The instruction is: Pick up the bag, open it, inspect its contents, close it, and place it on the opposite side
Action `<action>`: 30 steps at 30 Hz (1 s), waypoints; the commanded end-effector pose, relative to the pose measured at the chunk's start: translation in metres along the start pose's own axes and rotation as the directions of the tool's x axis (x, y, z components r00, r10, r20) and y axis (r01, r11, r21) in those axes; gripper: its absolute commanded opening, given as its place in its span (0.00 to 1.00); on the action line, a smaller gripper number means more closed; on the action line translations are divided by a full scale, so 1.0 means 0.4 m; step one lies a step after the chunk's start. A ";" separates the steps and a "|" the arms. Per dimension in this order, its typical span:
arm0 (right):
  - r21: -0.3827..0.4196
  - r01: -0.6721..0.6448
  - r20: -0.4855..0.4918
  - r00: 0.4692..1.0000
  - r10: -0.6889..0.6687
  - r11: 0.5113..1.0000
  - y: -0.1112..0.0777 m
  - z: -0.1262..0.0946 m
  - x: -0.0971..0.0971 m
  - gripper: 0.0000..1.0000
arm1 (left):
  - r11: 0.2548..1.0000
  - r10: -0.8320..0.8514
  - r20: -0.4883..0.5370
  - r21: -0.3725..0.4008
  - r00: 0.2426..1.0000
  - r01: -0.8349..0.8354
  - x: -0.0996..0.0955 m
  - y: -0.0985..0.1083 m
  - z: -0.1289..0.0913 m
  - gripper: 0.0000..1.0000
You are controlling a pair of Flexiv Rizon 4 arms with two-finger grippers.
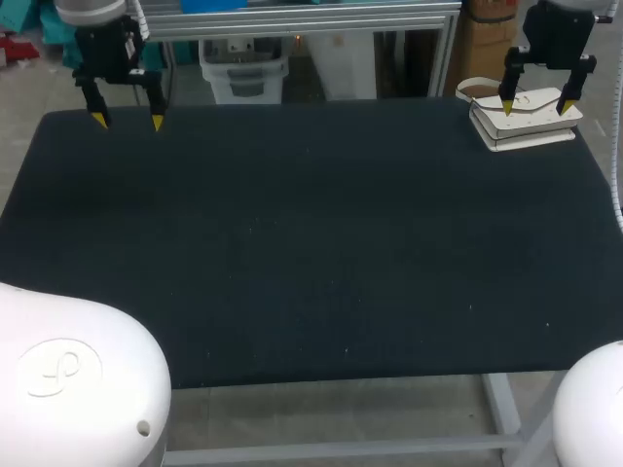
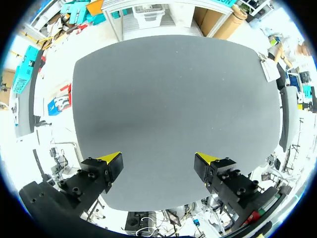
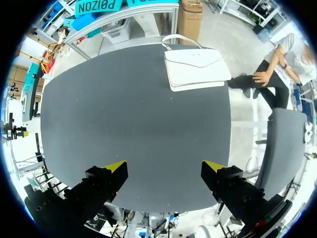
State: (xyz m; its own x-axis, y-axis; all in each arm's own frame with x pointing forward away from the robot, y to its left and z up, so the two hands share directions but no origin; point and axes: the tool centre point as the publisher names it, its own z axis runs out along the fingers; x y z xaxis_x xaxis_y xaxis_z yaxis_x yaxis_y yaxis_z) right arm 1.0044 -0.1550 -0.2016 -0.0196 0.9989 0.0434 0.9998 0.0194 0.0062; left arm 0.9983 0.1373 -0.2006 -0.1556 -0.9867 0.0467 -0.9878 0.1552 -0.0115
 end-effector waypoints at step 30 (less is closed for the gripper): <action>0.128 0.112 -0.282 0.957 -0.072 0.985 0.146 0.104 -0.350 1.00 | 0.416 0.907 -0.099 0.345 0.409 -0.841 0.185 0.096 0.068 1.00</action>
State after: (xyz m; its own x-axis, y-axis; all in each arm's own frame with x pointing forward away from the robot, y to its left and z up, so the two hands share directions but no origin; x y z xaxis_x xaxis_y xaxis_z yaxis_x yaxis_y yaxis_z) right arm 1.0576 -0.2895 -0.2500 -0.0947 0.9490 0.3007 0.9931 0.1111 -0.0380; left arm 0.9469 0.0635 -0.2224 -0.9043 -0.4122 0.1108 -0.4253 0.8477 -0.3172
